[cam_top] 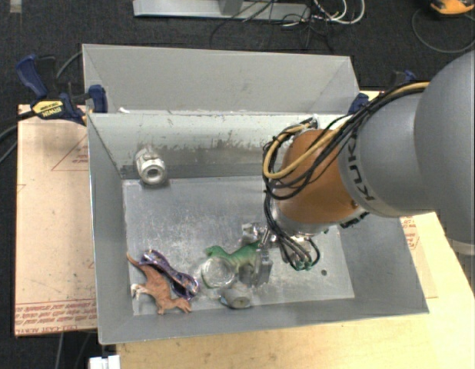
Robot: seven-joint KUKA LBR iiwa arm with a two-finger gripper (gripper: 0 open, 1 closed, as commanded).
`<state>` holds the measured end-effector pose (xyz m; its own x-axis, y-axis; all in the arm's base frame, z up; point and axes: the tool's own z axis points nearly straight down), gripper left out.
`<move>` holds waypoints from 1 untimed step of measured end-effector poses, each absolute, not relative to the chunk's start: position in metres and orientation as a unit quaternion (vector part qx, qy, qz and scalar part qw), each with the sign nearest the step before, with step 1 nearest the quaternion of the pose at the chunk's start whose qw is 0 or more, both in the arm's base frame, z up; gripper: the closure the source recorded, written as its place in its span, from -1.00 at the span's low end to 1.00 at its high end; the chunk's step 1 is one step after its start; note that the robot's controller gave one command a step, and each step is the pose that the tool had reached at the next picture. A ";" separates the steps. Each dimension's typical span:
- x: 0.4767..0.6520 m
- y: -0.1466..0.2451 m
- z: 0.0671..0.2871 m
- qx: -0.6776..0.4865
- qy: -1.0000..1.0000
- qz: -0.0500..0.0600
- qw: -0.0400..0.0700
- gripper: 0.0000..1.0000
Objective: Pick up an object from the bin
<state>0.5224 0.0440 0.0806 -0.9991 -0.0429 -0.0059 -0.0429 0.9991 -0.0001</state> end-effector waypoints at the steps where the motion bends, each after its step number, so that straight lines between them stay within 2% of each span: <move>1: 0.516 0.052 0.203 -0.010 1.000 0.000 0.002 1.00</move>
Offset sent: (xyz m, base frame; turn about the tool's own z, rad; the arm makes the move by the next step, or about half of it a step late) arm 0.0132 0.0336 0.1803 -0.0007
